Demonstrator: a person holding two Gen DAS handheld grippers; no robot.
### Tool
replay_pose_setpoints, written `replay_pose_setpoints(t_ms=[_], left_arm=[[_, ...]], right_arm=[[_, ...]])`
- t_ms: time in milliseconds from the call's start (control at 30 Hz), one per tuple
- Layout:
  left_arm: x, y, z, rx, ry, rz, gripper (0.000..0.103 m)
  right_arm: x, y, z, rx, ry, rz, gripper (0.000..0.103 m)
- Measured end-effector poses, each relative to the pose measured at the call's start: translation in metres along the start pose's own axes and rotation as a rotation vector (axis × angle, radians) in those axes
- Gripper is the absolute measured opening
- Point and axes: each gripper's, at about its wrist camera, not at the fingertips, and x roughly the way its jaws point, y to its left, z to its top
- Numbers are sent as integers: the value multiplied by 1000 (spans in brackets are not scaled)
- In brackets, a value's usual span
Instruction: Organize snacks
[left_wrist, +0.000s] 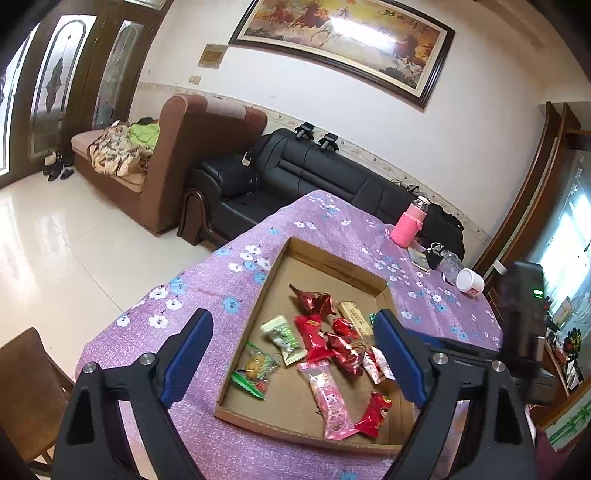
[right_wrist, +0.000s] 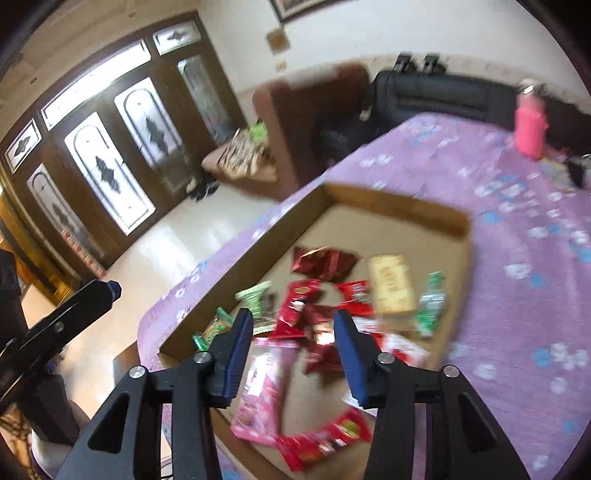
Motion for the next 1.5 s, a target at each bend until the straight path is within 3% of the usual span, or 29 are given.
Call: replay_pose_setpoints(t_ms=[133,267,367,467,567,667,767,833,967,1233,1500], left_arm=[[-14,-24,-2,84,-67,80,89],[-41,-55,-7,191,-210,222,102],[-64,-77,-11,250,-330,284,103],[-81,-91,-16,256,-421,329,103],[-81,-99,-27,228,-462,405,103],[-73,-115,-29,289,-428,499,103],[-69,-122,-30,285,-368,452,103],[-66,-125,-29,269,-322,414,103],[-63,-130,-30,253,-269,405,103],[-46,-120,-41,201,-171,394,103],[-43,-91,-40,140,-165,416,103]], right_arm=[[-36,-13,-15,25,-81,-51,55],[-57,-20,-32,49,-128,-78,55],[-69,-22,-46,69,-161,-84,56],[-78,-22,-56,73,-181,-76,58],[-86,-15,-65,66,-218,-85,63],[-90,-14,-72,77,-227,-67,65],[-92,-10,-78,57,-235,-112,67],[-96,-8,-83,39,-251,-156,73],[-103,-1,-94,2,-298,-257,85],[-122,14,-109,-75,-426,-321,102],[-109,27,-103,-99,-392,-349,102]])
